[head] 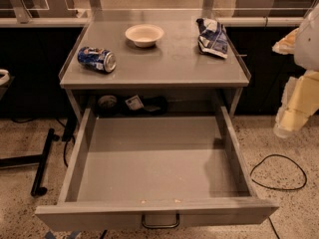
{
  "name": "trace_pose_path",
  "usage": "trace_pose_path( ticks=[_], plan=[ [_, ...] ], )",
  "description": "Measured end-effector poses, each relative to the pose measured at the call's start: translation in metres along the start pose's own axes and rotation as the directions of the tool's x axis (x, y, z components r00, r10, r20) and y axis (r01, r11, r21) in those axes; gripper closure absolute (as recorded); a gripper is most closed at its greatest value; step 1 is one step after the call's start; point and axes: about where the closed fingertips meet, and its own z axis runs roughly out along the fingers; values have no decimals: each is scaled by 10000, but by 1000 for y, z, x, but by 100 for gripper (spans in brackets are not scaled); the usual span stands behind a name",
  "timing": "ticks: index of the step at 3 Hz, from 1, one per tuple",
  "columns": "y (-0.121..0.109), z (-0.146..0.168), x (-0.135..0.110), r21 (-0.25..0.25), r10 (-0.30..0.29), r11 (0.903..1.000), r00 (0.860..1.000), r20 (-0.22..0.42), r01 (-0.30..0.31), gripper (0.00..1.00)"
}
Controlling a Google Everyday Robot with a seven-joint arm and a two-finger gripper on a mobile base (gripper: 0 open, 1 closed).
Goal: Place blue chip bag into top drawer
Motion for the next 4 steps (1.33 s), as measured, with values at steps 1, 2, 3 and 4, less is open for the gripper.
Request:
trace_pose_path(
  ticks=[1,2,3,4],
  plan=[
    [0,0,0,1,5,10000,10000,1,-5,0],
    [-11,3,-3,33,445,9990,9989,121,-446,0],
    [-57,15,-22,119,1382,9902,9882,662,-1393,0],
    [-120,32,-51,79,2456,9686,9610,1270,-2485,0]
  ],
)
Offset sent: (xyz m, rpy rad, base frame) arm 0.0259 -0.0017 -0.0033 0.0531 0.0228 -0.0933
